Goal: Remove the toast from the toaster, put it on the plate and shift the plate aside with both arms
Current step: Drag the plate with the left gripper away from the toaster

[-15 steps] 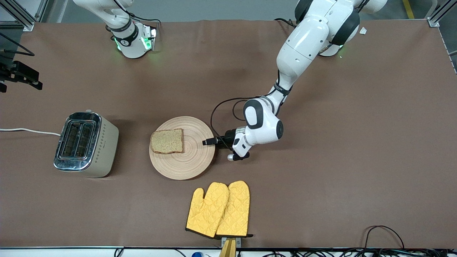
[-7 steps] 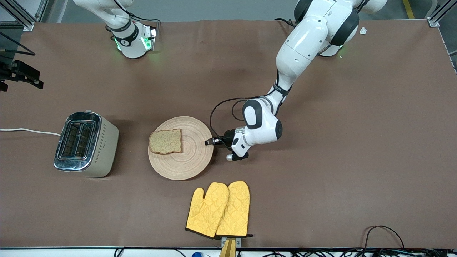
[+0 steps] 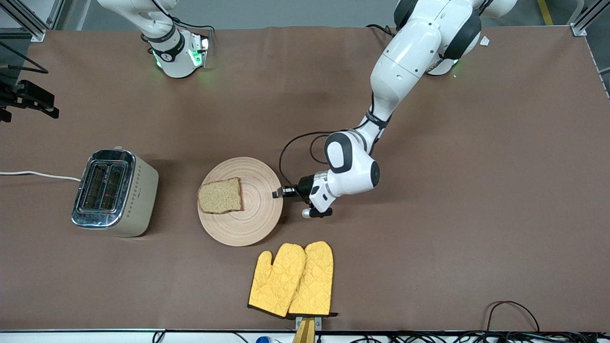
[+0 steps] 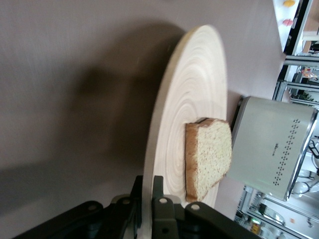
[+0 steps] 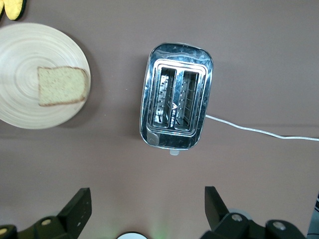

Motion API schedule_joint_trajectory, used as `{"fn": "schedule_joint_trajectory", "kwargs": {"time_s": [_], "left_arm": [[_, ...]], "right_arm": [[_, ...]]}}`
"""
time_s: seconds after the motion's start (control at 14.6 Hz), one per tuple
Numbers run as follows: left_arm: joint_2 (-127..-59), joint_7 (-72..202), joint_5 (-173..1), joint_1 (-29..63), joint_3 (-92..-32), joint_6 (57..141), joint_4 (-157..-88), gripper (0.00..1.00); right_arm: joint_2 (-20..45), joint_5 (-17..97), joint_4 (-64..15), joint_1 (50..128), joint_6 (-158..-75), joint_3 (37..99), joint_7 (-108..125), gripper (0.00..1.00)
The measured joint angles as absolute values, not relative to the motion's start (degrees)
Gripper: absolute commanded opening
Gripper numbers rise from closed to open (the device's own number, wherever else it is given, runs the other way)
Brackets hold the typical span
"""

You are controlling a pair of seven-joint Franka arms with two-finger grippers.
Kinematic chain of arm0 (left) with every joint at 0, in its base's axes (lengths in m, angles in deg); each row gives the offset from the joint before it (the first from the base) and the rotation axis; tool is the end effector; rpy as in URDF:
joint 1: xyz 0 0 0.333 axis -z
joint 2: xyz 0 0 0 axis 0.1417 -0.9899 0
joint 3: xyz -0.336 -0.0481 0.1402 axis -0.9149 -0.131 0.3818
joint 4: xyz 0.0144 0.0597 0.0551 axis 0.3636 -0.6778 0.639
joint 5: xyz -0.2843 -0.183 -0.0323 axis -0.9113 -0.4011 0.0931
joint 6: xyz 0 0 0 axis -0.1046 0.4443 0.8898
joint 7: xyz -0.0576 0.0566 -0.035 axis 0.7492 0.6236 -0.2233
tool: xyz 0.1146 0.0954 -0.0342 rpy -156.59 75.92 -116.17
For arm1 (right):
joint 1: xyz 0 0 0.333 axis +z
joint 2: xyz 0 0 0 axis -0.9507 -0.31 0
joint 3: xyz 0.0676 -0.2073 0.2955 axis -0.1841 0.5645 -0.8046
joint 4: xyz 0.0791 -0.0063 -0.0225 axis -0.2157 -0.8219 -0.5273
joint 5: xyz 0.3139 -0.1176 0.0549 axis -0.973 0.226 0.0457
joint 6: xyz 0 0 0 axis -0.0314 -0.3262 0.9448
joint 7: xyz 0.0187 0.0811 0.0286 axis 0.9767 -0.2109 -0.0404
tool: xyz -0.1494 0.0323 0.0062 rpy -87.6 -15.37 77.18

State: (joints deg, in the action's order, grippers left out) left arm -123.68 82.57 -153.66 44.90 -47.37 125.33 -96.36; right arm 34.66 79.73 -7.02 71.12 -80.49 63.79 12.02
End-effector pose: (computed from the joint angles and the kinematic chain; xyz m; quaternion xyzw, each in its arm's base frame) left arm 0.5973 -0.5161 0.2088 0.8850 0.0871 -0.0323 0.4562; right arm 0.4888 -0.0244 0.6609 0.9979 0.0525 -0.0332 0.0201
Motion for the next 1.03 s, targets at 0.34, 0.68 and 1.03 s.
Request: {"fn": "schedule_joint_trajectory", "kwargs": {"time_s": [0.34, 0.68, 1.03], "left_arm": [[-119.57, 85.23, -145.33, 33.96, -47.03, 111.48, -96.5, 0.0], [-114.9, 97.14, -143.76, 23.41, -46.9, 95.29, -101.67, 0.0], [-112.25, 106.08, -133.15, 8.09, -46.69, 86.08, -105.68, 0.0]], "right_arm": [[34.67, 79.73, -6.91, 71.17, -78.94, 63.13, 12.01, 1.0], [34.67, 79.73, -6.87, 71.16, -78.86, 63.13, 12.01, 1.0], [34.67, 79.73, -6.85, 71.16, -78.81, 63.12, 12.01, 1.0]]}}
